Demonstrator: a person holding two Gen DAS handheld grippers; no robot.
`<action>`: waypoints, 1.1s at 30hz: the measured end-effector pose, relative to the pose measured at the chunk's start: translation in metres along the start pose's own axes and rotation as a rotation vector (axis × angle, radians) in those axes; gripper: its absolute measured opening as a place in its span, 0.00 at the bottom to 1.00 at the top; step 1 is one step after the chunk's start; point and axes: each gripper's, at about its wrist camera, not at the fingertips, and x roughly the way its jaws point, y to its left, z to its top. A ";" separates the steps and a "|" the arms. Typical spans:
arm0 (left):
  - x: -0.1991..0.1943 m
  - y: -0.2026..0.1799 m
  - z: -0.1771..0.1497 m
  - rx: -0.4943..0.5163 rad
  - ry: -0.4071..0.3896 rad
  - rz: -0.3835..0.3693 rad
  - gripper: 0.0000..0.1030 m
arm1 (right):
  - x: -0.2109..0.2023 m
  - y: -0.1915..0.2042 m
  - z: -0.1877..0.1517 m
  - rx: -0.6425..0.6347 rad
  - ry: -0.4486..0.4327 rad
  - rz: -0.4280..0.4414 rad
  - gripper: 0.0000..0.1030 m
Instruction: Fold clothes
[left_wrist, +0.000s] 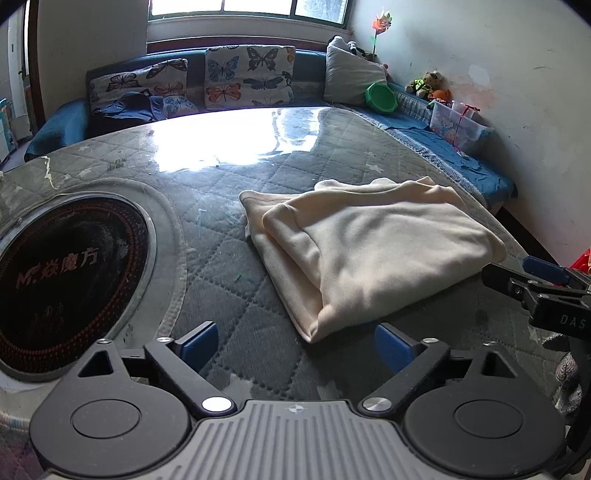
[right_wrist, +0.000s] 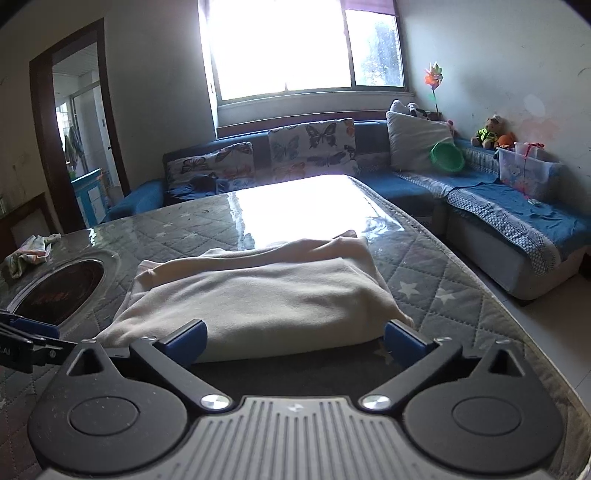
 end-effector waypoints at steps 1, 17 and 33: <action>-0.001 0.000 -0.002 -0.001 -0.001 0.003 0.95 | 0.000 0.001 -0.001 0.001 0.003 0.001 1.00; -0.021 -0.002 -0.019 -0.026 -0.059 0.042 1.00 | -0.021 0.007 -0.021 0.047 -0.050 -0.013 1.00; -0.026 -0.014 -0.035 0.021 -0.041 0.050 1.00 | -0.030 0.018 -0.029 -0.003 -0.020 0.000 1.00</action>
